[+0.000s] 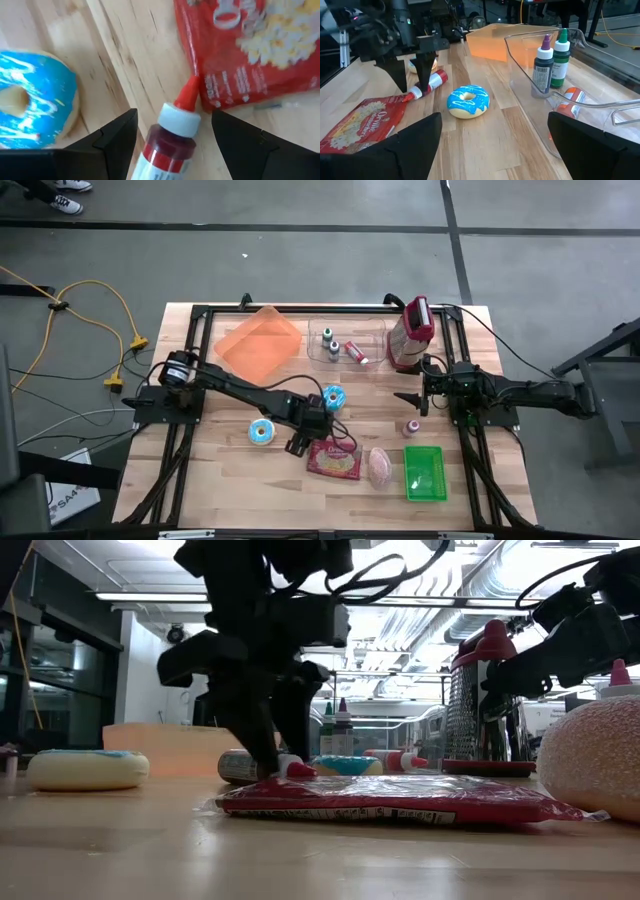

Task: Pick & Place Food Item
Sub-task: Put the red food coloring bottle into the transparent bin

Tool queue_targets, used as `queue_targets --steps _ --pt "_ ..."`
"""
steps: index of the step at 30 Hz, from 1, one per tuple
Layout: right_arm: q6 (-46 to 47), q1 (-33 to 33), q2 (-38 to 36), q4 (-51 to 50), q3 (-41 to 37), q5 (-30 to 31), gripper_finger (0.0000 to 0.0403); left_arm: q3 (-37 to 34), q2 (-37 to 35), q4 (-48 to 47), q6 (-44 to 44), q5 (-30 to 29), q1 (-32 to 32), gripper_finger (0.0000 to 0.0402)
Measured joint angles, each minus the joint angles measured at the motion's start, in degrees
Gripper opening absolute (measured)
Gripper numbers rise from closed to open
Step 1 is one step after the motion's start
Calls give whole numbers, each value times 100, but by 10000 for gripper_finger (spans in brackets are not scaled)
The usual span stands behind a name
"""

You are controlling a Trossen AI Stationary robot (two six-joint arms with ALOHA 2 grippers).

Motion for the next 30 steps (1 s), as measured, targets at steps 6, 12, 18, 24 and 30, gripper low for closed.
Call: queue_targets --steps 6,12,18,24,30 --pt "0 -1 -2 6 -1 0 353 0 59 45 39 -11 5 248" --pt "0 1 -2 17 0 4 353 0 59 -9 68 -107 74 242" --pt "0 -1 -2 22 -1 4 353 0 77 -46 32 -114 96 216" --pt "0 0 -2 25 -1 4 353 0 77 -130 -26 -111 131 207" --pt "0 -1 -2 26 -1 4 353 0 77 -138 -31 -110 195 207"
